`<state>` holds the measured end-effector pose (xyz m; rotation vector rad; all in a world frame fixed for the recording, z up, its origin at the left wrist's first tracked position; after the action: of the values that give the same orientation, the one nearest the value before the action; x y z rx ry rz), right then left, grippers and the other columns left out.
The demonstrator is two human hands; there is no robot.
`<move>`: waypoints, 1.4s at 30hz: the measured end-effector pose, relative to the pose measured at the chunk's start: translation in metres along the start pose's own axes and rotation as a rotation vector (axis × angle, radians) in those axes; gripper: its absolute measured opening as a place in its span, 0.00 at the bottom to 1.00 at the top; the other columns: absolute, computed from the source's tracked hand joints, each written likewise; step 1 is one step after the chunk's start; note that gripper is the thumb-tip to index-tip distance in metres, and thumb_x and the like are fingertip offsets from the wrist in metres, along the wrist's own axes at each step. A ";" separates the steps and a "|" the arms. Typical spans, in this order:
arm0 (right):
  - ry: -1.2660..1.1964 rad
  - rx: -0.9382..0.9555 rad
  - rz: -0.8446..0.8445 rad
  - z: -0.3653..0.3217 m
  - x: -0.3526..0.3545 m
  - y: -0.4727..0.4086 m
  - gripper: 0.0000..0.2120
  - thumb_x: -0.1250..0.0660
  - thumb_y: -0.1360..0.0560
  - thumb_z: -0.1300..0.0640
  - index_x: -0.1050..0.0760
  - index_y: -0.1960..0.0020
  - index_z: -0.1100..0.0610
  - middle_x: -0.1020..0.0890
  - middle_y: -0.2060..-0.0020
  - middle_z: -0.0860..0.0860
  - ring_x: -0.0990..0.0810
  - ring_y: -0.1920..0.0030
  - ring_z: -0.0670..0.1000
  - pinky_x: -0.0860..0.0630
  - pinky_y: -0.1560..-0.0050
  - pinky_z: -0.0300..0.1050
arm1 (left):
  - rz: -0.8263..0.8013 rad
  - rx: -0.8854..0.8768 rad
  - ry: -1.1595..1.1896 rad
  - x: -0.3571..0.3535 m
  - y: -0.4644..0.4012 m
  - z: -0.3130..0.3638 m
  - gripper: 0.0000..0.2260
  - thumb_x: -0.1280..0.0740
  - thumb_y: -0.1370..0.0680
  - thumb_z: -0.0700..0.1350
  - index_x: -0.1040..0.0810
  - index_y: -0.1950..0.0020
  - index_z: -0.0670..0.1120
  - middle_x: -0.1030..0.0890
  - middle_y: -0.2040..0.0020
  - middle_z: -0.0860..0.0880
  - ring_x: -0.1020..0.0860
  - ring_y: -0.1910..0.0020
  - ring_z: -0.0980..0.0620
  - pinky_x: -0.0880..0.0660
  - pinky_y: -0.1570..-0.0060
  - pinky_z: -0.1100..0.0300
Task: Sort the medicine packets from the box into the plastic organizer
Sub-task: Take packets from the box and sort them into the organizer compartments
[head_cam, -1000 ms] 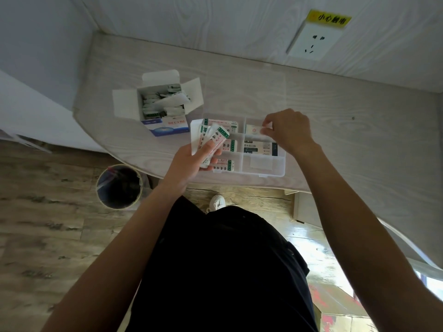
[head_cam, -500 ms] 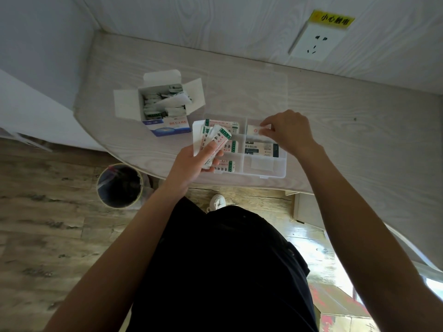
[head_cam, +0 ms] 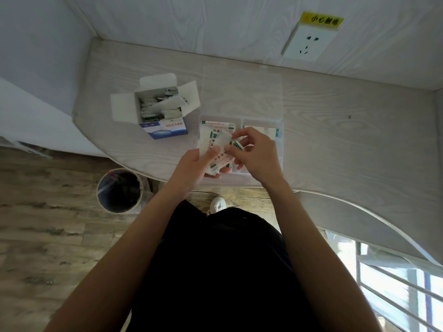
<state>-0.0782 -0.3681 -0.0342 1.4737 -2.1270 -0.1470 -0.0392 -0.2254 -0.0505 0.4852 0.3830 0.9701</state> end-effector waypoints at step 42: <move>-0.167 -0.021 -0.002 0.007 -0.002 -0.008 0.09 0.36 0.25 0.68 0.25 0.56 0.55 0.21 0.52 0.55 0.17 0.62 0.47 0.23 0.65 0.34 | 0.364 -0.110 -0.142 0.064 0.006 -0.013 0.10 0.39 0.20 0.51 0.19 0.52 0.51 0.17 0.58 0.53 0.20 0.59 0.56 0.23 0.60 0.61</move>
<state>-0.0746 -0.3706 -0.0442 1.4973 -2.2476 -0.3022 -0.0169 -0.1652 -0.0641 0.5306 0.1127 1.2926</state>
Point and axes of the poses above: each hand's wrist, its own y-axis away from the middle knuckle, its own x-axis out of the back of the hand, z = x × y, the point moved 4 cm from there along -y, towards the middle knuckle
